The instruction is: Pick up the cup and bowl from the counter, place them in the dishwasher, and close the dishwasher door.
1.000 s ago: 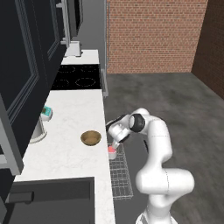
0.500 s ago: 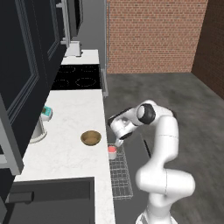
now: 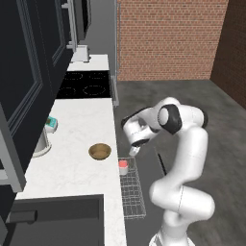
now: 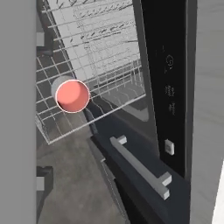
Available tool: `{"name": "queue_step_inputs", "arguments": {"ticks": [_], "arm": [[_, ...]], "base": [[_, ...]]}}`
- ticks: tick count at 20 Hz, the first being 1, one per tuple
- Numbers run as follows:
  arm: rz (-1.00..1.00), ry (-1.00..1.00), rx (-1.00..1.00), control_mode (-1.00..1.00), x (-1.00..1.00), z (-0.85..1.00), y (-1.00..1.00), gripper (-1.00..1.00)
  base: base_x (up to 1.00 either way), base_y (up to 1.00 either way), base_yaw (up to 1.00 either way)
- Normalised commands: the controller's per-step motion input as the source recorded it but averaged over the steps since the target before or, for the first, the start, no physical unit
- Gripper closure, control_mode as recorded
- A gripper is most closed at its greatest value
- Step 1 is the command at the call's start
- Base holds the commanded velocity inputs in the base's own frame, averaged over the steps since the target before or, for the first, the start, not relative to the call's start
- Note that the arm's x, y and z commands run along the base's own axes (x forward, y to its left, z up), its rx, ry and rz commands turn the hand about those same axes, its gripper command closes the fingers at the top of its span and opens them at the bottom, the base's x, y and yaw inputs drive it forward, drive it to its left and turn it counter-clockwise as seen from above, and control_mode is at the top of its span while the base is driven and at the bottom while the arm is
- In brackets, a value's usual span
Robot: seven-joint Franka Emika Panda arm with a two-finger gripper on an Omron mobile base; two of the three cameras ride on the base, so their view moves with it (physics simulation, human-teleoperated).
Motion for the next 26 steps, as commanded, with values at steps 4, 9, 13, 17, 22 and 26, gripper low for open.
{"name": "queue_step_inputs", "arguments": {"ticks": [4, 9, 13, 17, 22, 26], "arm": [[-0.28, 0.06, 0.12, -1.0, -0.65, 0.93, -0.03, -1.0], [-0.42, 0.09, 0.11, -1.0, -0.43, 0.98, -0.03, -1.0], [-0.4, 0.08, 0.16, -1.0, -0.41, 1.0, -0.24, -1.0], [-0.34, 0.08, 0.2, -1.0, -0.34, 1.0, -0.26, -1.0], [-0.26, 0.03, 0.21, -1.0, -0.19, 1.0, -0.28, -1.0], [-0.19, 0.03, 0.24, -1.0, -0.11, 1.0, -0.33, -1.0]], "base": [[0.0, 0.0, 0.0], [0.0, 0.0, 0.0], [0.0, 0.0, 0.0], [0.0, 0.0, 0.0], [0.0, 0.0, 0.0], [0.0, 0.0, 0.0]]}}
